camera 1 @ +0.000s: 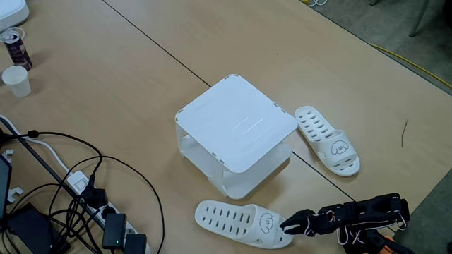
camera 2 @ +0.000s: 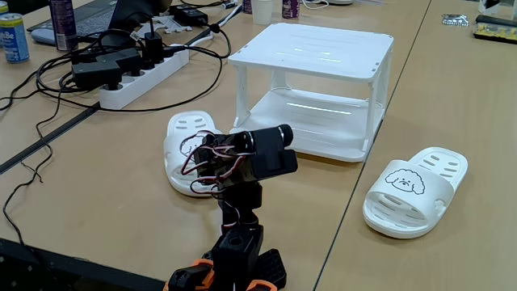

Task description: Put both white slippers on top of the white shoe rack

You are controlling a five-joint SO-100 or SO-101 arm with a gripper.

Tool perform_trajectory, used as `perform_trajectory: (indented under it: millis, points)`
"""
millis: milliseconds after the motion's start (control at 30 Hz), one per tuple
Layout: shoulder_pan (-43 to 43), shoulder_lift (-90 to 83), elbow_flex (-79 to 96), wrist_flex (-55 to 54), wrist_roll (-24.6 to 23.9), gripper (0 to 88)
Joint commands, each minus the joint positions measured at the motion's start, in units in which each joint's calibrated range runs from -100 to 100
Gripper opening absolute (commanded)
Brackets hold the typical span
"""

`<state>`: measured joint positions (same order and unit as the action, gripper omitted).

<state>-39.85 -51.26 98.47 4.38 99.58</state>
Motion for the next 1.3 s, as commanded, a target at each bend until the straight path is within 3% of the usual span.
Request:
perform_trajectory:
  millis: [0,767,1033,1267]
  points:
    - [-0.3,-3.1,0.4,-0.8,0.4,11.3]
    - [0.5,-0.9,-3.6,-1.3,0.4,19.4]
    - [0.5,11.2,-5.2,-17.3,0.4,19.5]
    - [0.5,15.2,-5.5,-24.7,0.4,19.5]
